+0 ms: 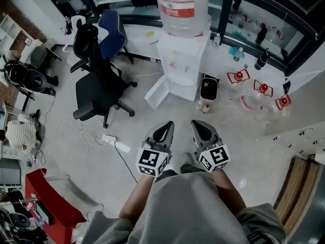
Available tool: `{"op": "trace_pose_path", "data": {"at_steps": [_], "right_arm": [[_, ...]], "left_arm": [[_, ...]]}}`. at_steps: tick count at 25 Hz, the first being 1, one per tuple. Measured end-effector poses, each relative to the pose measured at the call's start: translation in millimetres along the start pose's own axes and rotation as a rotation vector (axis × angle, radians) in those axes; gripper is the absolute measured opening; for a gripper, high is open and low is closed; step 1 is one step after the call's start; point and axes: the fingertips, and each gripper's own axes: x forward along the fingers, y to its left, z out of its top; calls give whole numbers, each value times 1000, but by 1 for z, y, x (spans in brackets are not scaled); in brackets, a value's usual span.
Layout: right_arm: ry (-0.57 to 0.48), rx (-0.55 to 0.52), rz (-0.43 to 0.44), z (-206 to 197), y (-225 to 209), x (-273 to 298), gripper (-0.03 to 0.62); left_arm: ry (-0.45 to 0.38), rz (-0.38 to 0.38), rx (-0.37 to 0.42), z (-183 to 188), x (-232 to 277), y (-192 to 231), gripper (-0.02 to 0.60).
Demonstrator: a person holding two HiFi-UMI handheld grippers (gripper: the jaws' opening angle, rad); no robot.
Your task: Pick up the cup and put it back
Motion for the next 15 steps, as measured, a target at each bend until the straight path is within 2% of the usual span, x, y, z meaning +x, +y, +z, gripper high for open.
{"op": "trace_pose_path", "data": {"at_steps": [9,15], "right_arm": [[16,38,0,-5,-27,53,11],[17,53,-59,-11,-35,101,11]], "left_arm": [[38,-1,17,1,43,43,9],[47,-35,20,4,62,93,9]]}}
